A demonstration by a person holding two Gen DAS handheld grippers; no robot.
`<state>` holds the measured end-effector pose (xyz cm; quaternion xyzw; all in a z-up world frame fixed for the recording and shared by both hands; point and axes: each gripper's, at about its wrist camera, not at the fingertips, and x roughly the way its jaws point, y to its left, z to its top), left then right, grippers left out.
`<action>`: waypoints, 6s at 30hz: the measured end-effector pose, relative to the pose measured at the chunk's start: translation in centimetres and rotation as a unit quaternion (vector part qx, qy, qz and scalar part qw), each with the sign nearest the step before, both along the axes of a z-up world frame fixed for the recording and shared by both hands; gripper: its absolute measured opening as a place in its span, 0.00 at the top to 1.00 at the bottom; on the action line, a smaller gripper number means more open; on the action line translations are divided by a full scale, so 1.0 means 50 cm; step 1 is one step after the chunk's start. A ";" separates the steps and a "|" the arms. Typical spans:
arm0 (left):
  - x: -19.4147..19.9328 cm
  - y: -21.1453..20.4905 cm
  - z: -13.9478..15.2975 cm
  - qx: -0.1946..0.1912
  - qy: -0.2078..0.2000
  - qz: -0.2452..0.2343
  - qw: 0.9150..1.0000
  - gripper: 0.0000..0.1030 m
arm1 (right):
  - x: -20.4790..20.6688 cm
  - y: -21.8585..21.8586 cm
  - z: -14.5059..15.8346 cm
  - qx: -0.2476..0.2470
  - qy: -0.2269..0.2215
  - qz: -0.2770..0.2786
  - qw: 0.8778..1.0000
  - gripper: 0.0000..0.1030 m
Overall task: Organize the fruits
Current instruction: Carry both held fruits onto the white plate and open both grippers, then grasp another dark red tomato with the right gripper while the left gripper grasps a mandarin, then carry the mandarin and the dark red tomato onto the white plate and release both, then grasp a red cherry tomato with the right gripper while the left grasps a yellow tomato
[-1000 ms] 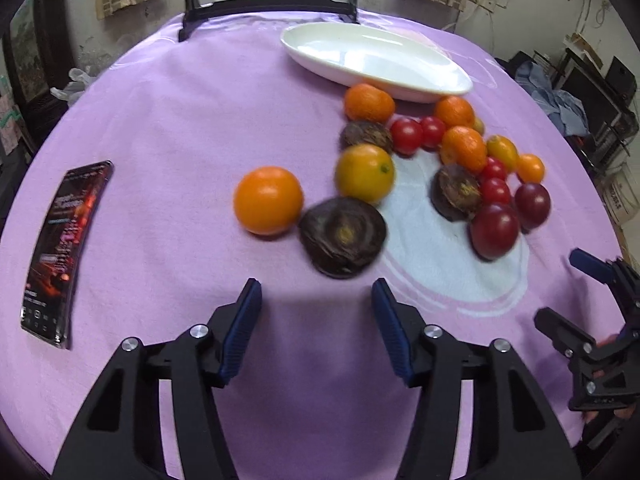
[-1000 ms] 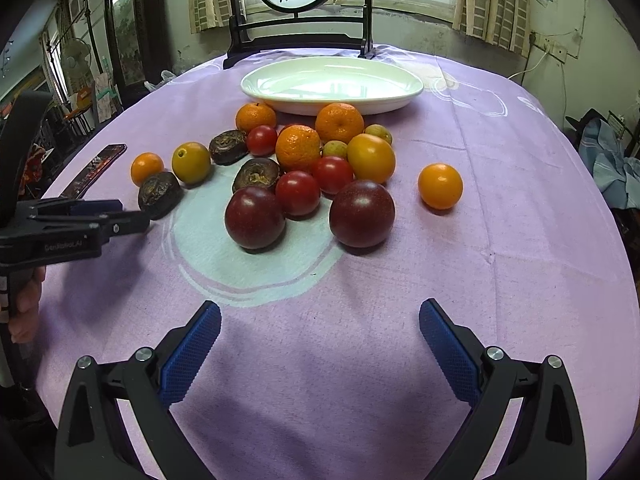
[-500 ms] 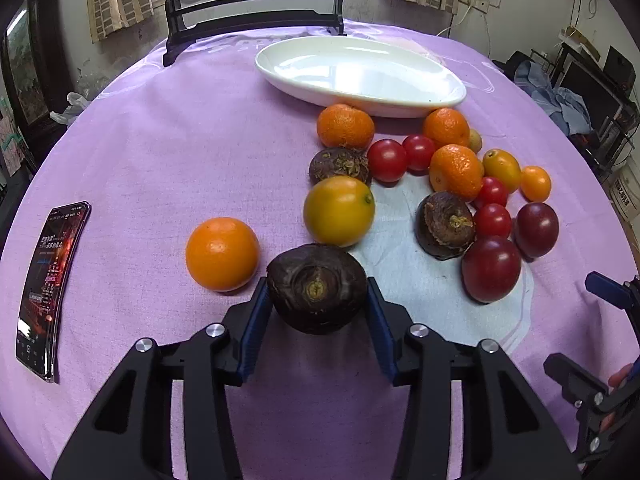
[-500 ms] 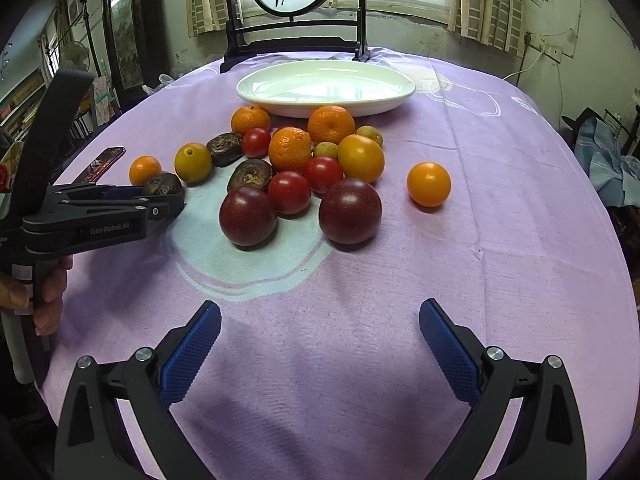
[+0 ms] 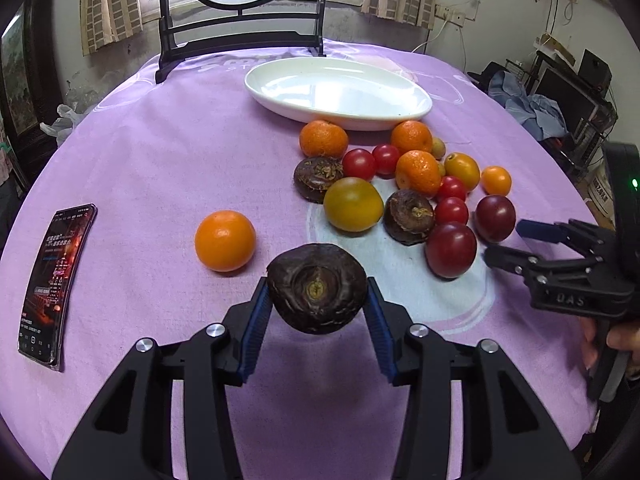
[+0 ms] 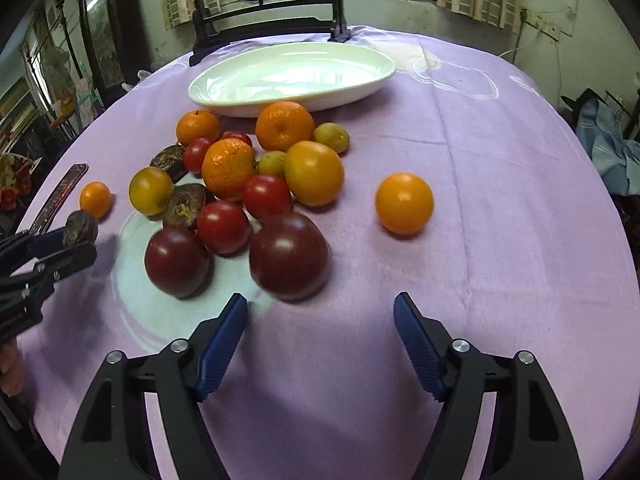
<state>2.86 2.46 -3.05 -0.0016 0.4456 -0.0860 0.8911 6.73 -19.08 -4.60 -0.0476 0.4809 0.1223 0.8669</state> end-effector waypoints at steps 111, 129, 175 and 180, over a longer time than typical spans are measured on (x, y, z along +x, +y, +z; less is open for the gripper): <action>0.350 -0.066 0.063 0.059 -0.002 -0.008 0.998 0.62 | 0.230 0.089 0.108 -0.009 -0.080 0.059 0.995 0.61; 0.348 -0.063 0.080 0.058 -0.034 0.014 0.998 0.31 | 0.199 0.049 0.105 0.001 -0.081 0.045 0.996 0.41; 0.069 -0.004 -0.019 -0.003 0.028 -0.002 1.000 0.29 | 0.020 0.116 0.007 -0.018 -0.016 0.074 0.997 0.66; 0.073 -0.013 -0.016 -0.004 0.029 -0.001 1.000 0.29 | 0.016 0.108 0.010 -0.006 -0.014 0.067 0.998 0.71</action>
